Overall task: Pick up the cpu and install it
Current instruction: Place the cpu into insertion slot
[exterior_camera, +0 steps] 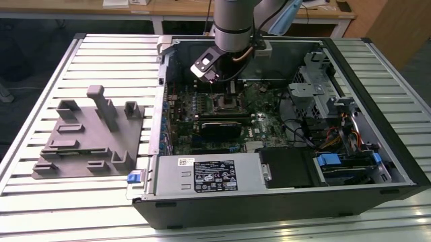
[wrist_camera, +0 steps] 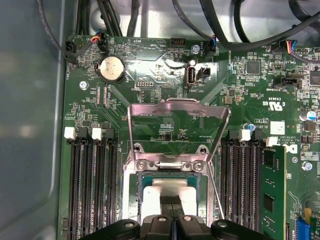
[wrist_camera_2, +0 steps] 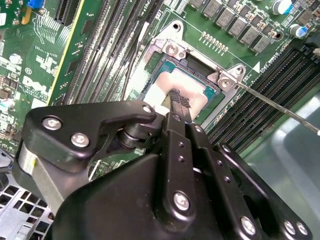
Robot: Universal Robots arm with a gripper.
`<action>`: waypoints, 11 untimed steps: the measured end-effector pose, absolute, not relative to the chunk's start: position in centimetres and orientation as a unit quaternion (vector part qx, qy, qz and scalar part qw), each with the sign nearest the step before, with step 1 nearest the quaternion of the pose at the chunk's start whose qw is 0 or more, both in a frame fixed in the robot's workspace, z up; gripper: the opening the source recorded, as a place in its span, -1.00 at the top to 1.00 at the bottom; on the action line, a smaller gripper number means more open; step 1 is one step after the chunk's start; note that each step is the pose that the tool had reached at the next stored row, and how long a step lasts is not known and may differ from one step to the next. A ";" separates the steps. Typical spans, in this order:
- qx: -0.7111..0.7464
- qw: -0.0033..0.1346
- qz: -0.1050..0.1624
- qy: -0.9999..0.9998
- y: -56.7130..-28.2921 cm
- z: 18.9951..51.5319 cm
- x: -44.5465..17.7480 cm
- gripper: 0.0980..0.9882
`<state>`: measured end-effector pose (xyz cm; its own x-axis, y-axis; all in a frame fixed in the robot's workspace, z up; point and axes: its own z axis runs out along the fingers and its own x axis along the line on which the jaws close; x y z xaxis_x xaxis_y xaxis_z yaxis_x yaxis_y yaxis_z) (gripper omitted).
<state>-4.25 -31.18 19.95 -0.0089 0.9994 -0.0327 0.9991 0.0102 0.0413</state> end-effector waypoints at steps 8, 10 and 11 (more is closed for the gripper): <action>0.703 0.026 0.004 0.710 -31.2 19.8 -4.2 0.98; 0.703 0.026 0.004 0.710 -31.2 19.9 -4.2 0.98; 0.703 0.026 0.005 0.710 -31.1 20.0 -4.2 0.98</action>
